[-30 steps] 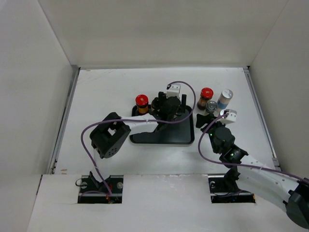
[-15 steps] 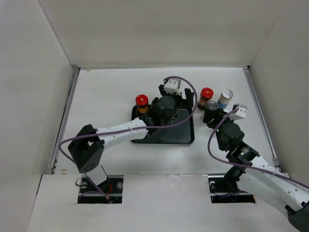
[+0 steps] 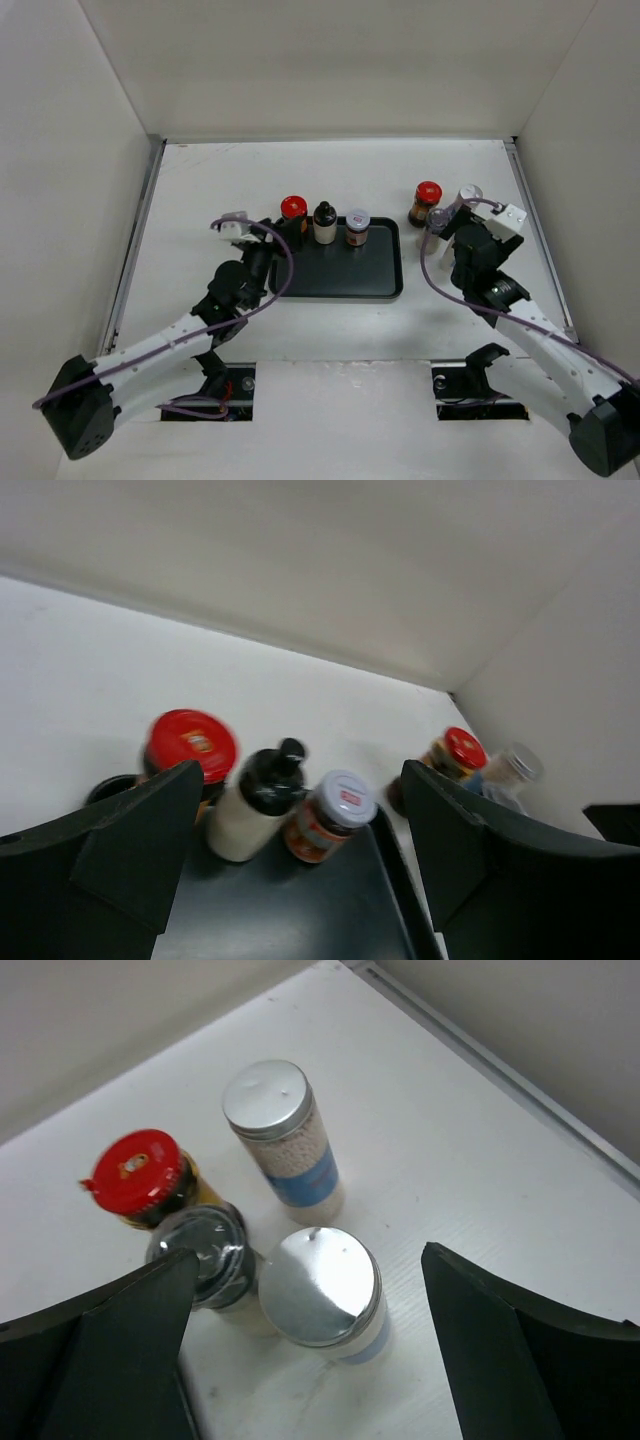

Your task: Organize the condiment bottles

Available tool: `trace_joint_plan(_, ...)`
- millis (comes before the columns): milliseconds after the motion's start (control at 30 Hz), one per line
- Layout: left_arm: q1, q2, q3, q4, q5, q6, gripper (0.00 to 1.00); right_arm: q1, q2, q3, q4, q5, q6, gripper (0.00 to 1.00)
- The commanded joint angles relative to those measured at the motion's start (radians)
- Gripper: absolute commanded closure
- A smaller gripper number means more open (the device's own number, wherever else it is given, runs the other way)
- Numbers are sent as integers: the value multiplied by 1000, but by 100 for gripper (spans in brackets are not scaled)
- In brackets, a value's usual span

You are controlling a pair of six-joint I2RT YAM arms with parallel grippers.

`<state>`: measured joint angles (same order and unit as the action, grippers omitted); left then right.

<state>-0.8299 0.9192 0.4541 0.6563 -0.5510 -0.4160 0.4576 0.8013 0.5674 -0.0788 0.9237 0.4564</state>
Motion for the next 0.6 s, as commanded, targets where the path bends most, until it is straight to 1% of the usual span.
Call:
trace_joint_plan(0,74,-120,-148,-3,-110,-105,20,-32,76,63,-16,-9,-25,0)
trace_joint_plan(67,117,-181,-216,-32,-135,-136,20,-47,114,65,-16,-32,-19,0)
trace_joint_plan(167,174,-236,-268,-79,-132,-148,20,-75,144,63,-7,-72,-10,0)
trace_joint_plan(267,196,-226,-292,-70,-125,-174,19,-119,177,62,-1,-104,4,0)
trace_joint_plan(300,197,-211,-295,-60,-121,-182,19,-130,188,61,2,-121,8,2)
trace_joint_plan(367,199,-175,-304,-32,-116,-187,19,-138,203,60,7,-161,22,6)
trace_joint_plan(467,202,-145,-313,-7,-109,-191,19,-150,220,54,11,-180,34,15)
trace_joint_plan(500,203,-143,-316,-6,-107,-193,19,-152,223,49,16,-183,36,18)
trace_joint_plan(567,205,-143,-318,-4,-106,-196,19,-155,223,40,34,-189,36,30)
